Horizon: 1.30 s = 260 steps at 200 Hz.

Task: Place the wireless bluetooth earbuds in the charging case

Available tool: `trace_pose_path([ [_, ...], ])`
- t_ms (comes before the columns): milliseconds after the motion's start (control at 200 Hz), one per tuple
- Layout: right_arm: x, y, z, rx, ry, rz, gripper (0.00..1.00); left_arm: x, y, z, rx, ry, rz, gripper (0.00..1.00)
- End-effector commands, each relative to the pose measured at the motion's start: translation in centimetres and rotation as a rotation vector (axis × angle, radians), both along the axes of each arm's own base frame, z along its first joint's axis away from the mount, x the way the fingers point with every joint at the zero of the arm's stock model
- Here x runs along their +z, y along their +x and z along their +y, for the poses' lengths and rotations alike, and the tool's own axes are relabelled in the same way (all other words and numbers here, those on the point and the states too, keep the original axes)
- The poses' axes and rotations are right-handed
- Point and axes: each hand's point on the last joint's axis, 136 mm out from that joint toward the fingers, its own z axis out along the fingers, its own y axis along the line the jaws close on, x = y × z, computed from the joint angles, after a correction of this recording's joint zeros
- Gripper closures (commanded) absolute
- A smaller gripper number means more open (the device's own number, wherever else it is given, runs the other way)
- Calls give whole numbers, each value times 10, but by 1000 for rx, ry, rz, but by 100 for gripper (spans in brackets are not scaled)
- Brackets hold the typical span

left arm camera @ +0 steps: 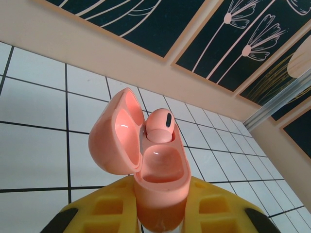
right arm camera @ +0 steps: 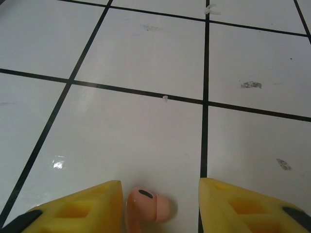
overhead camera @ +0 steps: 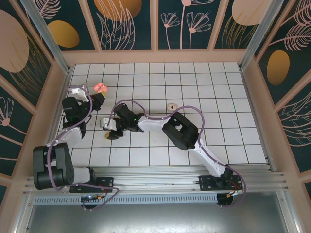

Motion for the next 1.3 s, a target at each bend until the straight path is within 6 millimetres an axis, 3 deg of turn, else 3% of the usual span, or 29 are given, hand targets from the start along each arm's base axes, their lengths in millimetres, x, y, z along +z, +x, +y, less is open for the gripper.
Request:
trace_pose_path([
  [0, -13, -4, -4, 7, -33, 43, 57, 16, 7, 5, 10, 18, -38, 92],
  [190, -21, -3, -10, -10, -70, 47, 63, 15, 7, 6, 16, 24, -38, 92],
  [485, -18, -4, -22, -50, -87, 50, 76, 18, 4, 7, 25, 44, -45, 92],
  [696, 15, 3, -37, -150, 6, 91, 78, 20, 0, 6, 23, 62, -57, 93],
  [966, 73, 26, -105, -459, 200, 251, 78, 23, -9, -6, -8, 29, -117, 95],
  [1296, 57, 25, -197, -927, 94, 458, 78, 4, -6, -38, -67, 91, -96, 95],
])
